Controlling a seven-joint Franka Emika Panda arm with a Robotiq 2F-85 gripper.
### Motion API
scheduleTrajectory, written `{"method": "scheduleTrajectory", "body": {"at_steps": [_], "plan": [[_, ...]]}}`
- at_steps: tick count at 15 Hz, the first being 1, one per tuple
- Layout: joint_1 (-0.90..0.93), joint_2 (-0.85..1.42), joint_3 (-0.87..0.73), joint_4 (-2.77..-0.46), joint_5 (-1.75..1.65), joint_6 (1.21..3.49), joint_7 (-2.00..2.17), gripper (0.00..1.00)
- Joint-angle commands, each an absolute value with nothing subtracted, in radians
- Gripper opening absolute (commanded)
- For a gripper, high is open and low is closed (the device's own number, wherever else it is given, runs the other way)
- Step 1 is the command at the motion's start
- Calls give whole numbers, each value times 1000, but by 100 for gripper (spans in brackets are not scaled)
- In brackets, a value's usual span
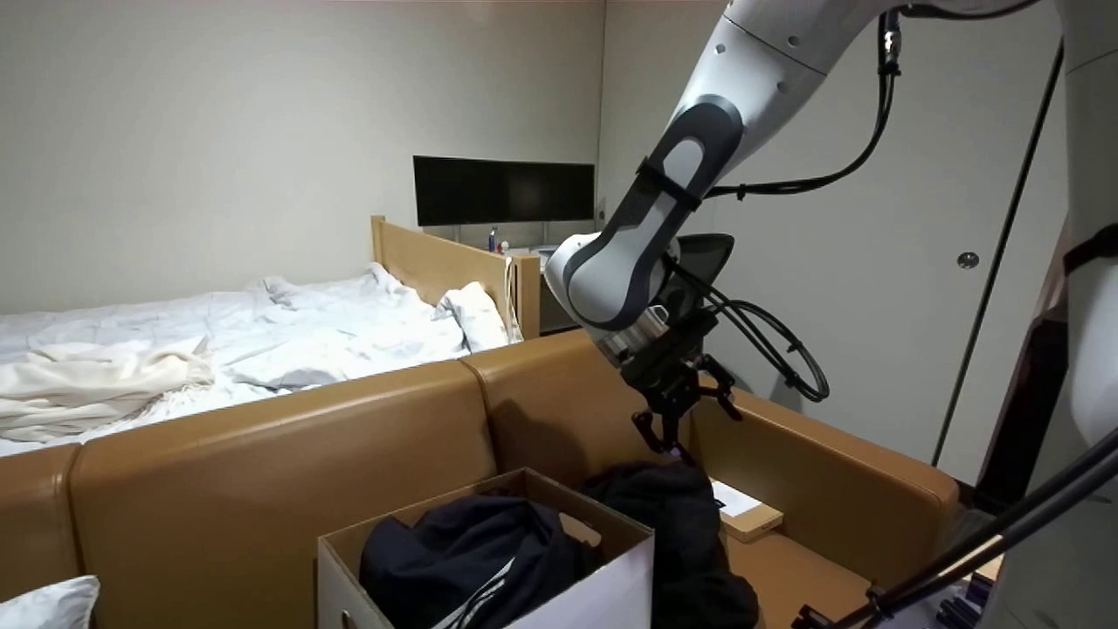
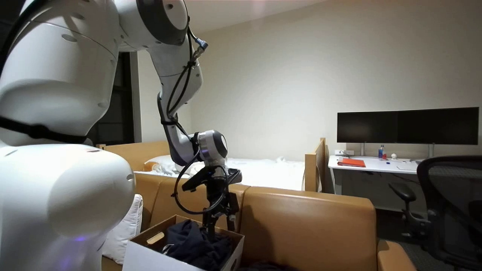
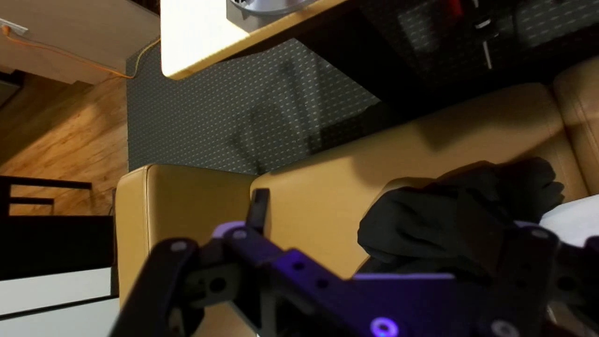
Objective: Pick up the black cloth from the sofa and put it in the box
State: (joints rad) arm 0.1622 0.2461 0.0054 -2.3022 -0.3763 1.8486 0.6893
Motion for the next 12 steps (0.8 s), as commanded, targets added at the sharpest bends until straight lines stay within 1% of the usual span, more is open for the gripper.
{"method": "scheduleTrajectory", "body": {"at_steps": [1,12], "plan": [[151,252,8,-2296,-377,1847,690,100],[168,281,14,-2268,-389,1854,710,100]]}}
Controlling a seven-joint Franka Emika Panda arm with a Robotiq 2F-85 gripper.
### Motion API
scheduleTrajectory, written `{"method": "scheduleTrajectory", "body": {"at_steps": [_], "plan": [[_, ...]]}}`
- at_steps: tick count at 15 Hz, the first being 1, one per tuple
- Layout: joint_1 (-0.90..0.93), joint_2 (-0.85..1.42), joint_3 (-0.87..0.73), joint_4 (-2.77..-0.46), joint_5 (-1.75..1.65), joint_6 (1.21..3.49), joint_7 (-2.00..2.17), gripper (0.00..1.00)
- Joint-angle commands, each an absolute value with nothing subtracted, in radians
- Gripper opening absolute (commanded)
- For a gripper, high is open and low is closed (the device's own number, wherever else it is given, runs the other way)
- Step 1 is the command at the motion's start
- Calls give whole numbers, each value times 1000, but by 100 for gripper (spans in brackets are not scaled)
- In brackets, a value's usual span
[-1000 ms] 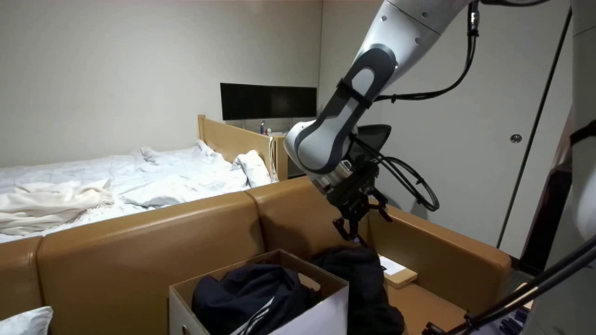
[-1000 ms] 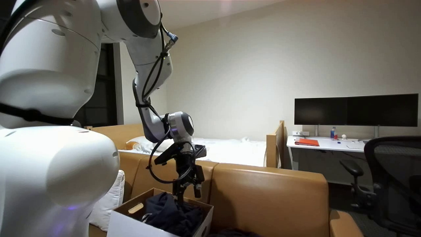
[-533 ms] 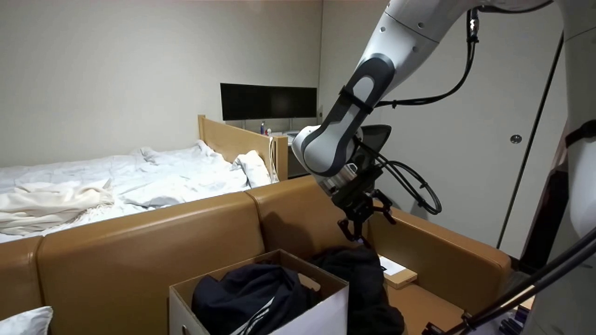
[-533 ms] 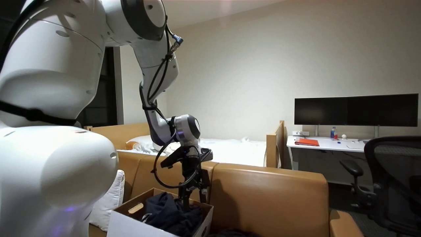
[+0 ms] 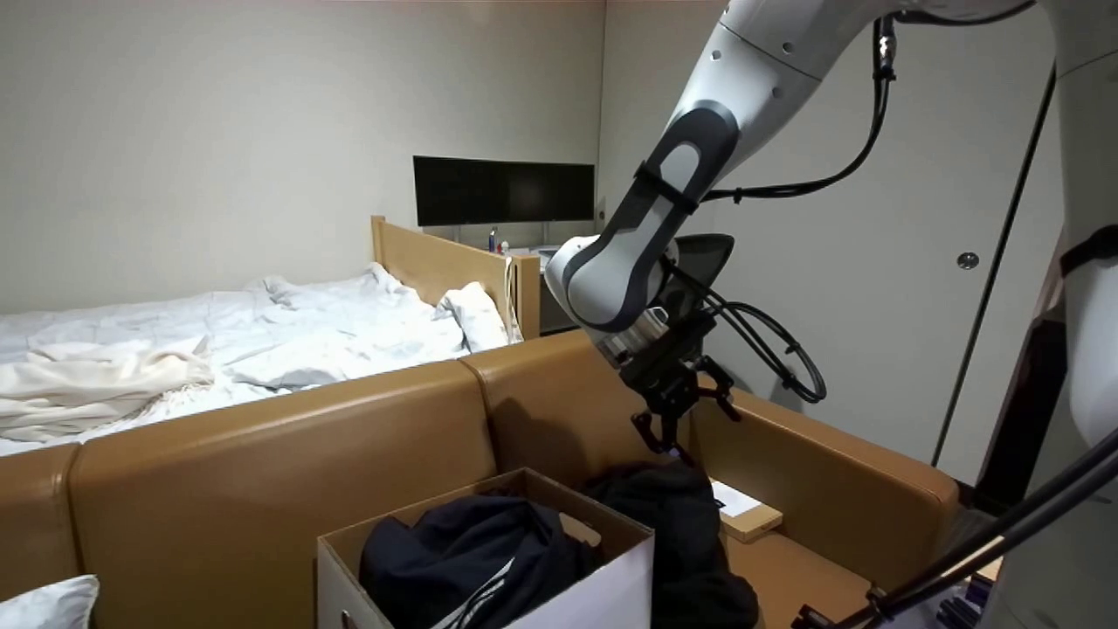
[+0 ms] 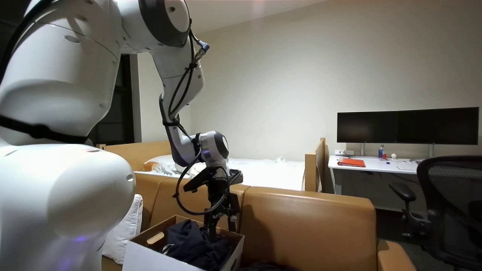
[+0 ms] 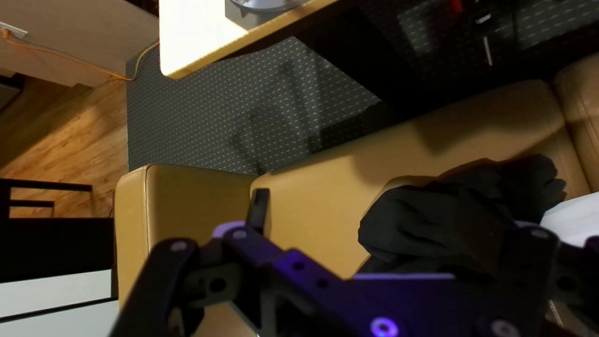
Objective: Pick up the black cloth from the sofa and put it in the box
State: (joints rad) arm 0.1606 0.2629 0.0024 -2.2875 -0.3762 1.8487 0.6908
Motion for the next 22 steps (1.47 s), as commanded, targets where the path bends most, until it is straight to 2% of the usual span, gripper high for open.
{"method": "scheduleTrajectory", "body": {"at_steps": [1,11,18,22], "plan": [[174,280,18,-2266,-401,1866,713,100],[207,103,33,-2439,-613,2142,761,100],[153,-176,51,-2677,-701,2267,731,100],[104,-314,60,-2738,-713,2310,711,100]]}}
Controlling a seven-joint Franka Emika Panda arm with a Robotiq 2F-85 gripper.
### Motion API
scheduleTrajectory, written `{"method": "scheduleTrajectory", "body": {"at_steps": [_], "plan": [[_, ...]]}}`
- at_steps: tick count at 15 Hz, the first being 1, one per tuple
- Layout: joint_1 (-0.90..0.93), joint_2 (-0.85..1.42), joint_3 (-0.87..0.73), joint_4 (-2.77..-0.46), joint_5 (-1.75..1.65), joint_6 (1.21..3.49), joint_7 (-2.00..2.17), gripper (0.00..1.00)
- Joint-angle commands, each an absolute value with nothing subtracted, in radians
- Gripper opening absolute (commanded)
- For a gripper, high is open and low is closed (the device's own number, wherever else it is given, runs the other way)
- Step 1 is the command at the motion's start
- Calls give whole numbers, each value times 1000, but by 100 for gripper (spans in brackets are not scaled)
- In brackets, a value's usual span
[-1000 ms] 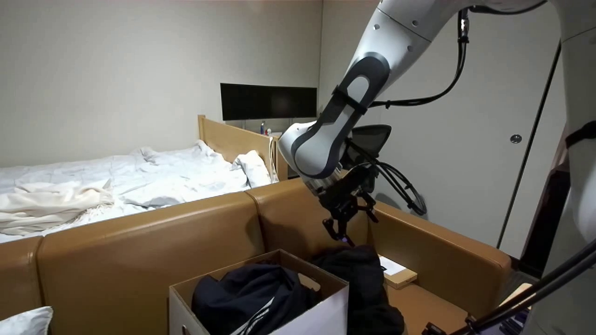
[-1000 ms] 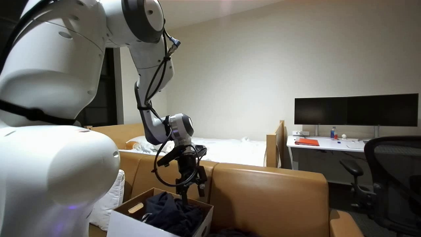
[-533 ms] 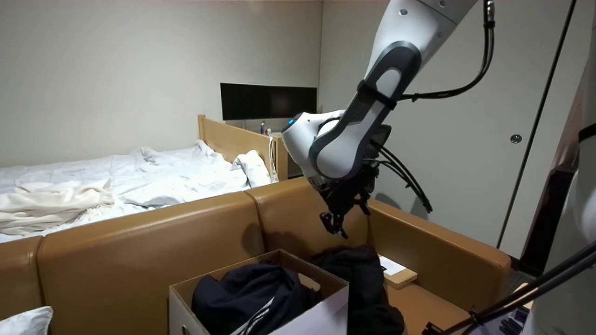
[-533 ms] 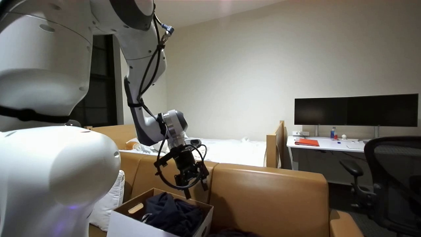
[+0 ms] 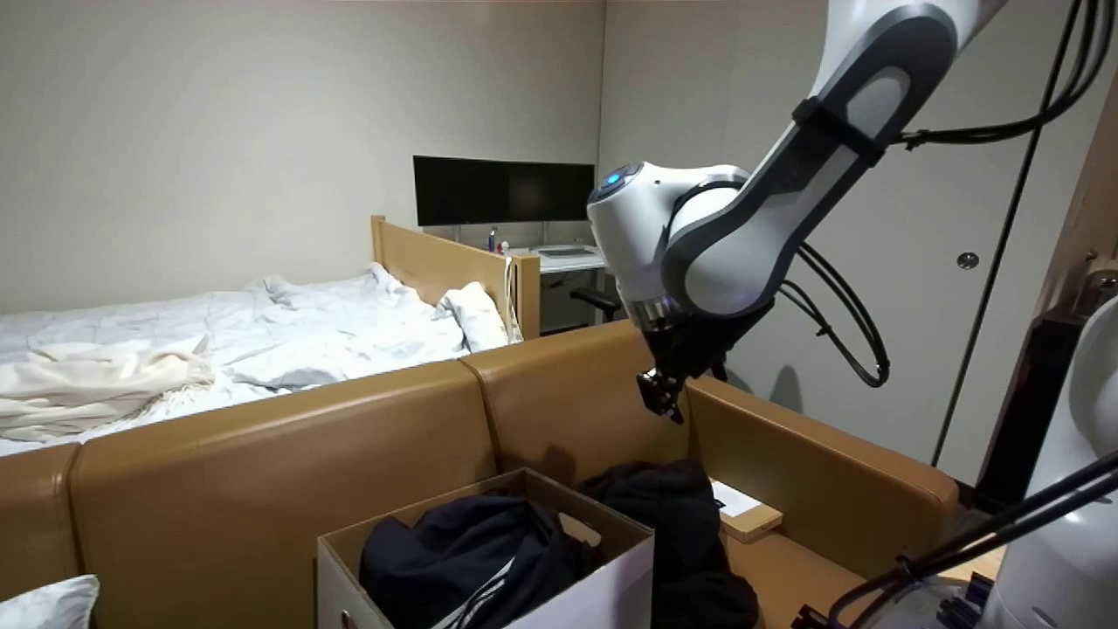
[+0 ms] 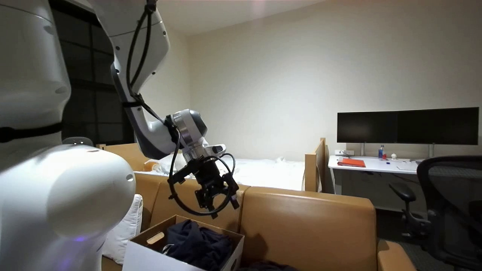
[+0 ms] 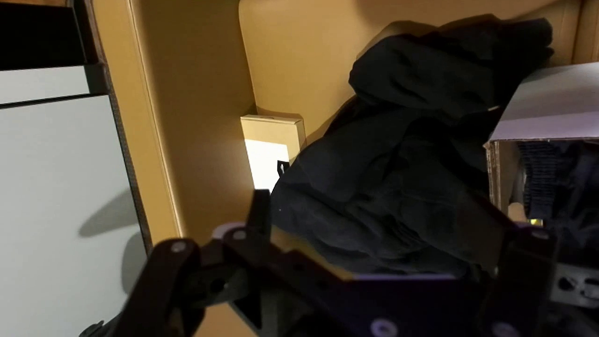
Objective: Pick up the black cloth from the sofa and put it in the box
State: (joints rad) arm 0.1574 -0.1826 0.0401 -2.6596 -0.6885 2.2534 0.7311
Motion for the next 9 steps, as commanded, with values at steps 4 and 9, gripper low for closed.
{"method": "scheduleTrajectory", "body": {"at_steps": [4,9], "plan": [[58,-378,60,-2729,-680,2349,682,100],[23,-363,84,-2700,-660,2350,679,100]]}}
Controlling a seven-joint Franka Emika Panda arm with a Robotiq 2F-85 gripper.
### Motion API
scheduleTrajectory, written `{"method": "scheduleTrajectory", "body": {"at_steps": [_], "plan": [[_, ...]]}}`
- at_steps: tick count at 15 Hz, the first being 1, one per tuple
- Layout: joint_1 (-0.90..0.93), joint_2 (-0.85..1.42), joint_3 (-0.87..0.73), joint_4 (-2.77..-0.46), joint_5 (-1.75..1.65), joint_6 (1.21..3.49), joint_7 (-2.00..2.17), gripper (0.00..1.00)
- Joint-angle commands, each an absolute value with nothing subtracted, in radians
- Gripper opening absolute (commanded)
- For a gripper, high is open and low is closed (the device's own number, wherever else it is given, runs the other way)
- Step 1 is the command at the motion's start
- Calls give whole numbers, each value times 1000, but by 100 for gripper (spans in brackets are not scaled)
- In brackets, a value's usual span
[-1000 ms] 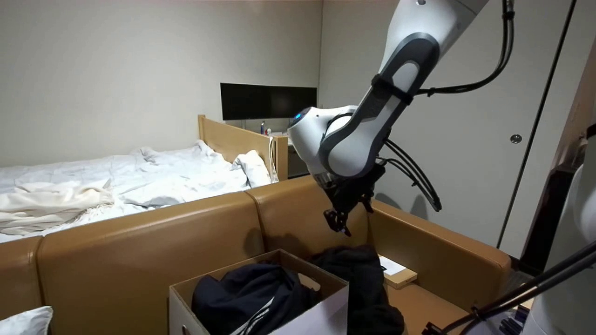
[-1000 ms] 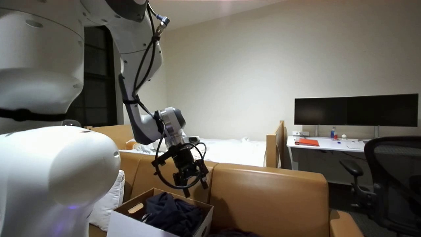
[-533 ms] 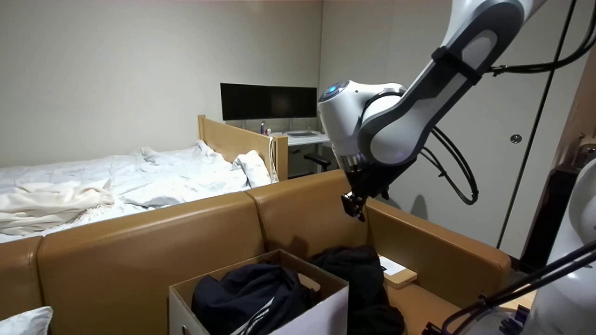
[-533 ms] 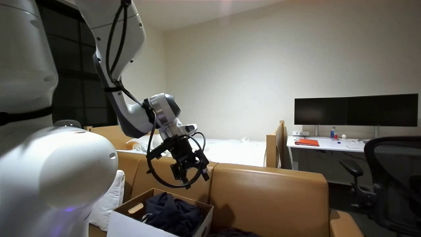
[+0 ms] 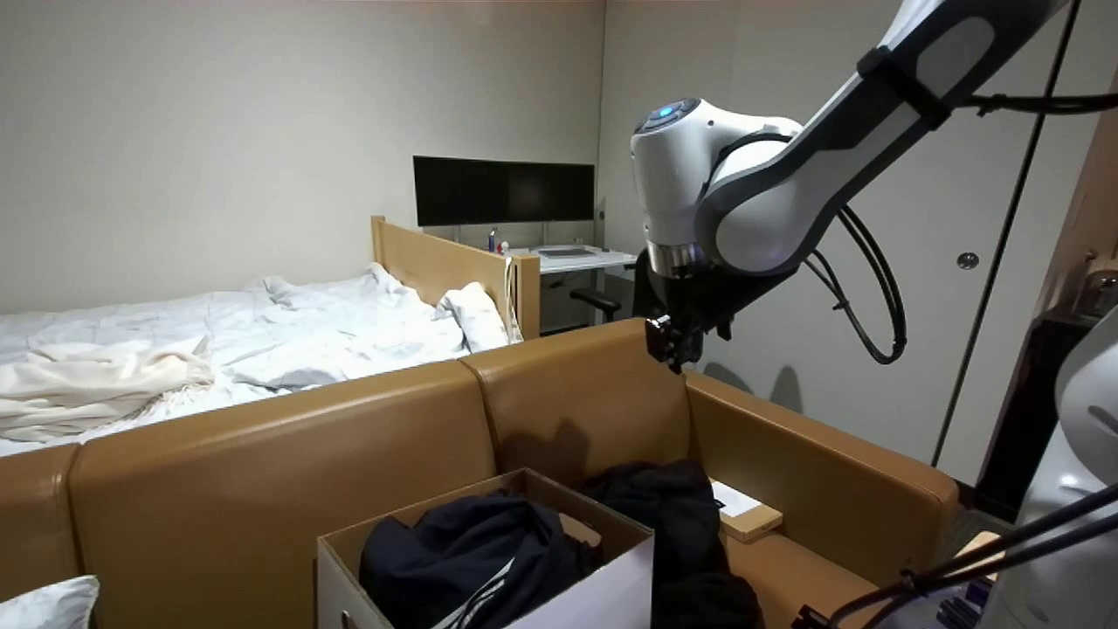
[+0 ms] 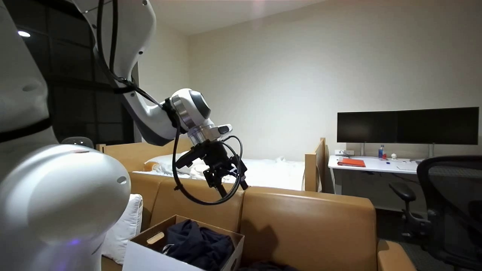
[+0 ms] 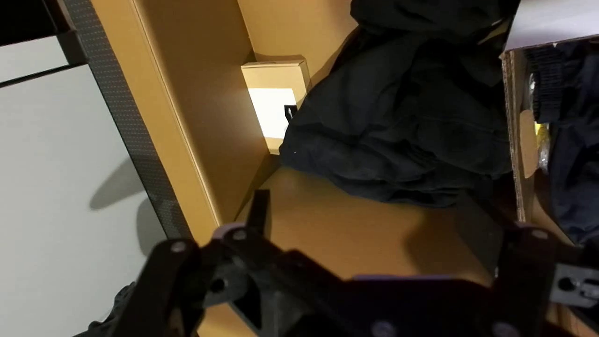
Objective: Pick up the black cloth from the sofa and put it in the box
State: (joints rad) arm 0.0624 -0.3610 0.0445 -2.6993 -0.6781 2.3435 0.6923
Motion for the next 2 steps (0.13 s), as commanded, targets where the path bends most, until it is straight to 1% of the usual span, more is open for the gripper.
{"method": "scheduleTrajectory", "body": {"at_steps": [1,2], "plan": [[21,-363,84,-2700,-660,2353,678,100],[20,-363,84,-2700,-660,2355,678,100]]}}
